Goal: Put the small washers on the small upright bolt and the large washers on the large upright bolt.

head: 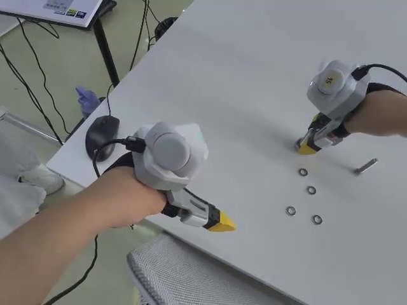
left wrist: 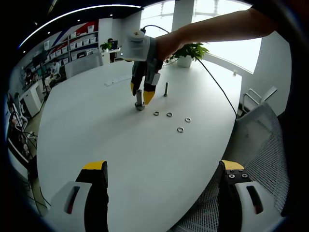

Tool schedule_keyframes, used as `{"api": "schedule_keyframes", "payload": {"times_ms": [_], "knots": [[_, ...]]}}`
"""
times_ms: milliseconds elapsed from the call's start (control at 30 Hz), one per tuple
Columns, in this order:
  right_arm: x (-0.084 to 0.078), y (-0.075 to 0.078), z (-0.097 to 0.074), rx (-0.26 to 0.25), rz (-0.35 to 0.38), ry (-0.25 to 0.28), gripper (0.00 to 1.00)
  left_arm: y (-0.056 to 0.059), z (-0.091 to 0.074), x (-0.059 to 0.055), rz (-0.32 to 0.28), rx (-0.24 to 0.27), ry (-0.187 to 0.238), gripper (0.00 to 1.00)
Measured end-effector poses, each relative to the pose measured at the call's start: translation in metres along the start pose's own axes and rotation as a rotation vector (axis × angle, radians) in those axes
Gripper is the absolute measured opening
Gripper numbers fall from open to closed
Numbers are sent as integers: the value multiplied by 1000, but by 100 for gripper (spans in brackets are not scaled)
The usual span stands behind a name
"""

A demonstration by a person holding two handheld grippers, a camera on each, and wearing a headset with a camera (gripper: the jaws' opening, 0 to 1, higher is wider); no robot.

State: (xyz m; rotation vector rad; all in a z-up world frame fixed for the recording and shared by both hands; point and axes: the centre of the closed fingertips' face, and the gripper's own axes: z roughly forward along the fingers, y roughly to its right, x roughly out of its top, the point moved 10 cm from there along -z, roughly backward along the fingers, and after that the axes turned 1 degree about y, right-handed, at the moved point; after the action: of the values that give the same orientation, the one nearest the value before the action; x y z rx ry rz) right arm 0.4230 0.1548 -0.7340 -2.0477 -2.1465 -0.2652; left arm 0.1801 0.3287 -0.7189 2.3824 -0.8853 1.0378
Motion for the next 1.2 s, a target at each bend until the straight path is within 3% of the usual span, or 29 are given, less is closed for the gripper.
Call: {"api": "schedule_keyframes", "payload": {"times_ms": [133, 500, 1200], "knots": [[0, -3, -8, -3, 27, 21, 42, 1, -1, 1, 5, -2, 1, 95], [-1, -25, -30, -22, 7, 56, 42, 2, -9, 0, 13, 6, -5, 95], [-30, -74, -32, -17, 44, 61, 41, 12, -18, 2, 23, 8, 11, 93]]}}
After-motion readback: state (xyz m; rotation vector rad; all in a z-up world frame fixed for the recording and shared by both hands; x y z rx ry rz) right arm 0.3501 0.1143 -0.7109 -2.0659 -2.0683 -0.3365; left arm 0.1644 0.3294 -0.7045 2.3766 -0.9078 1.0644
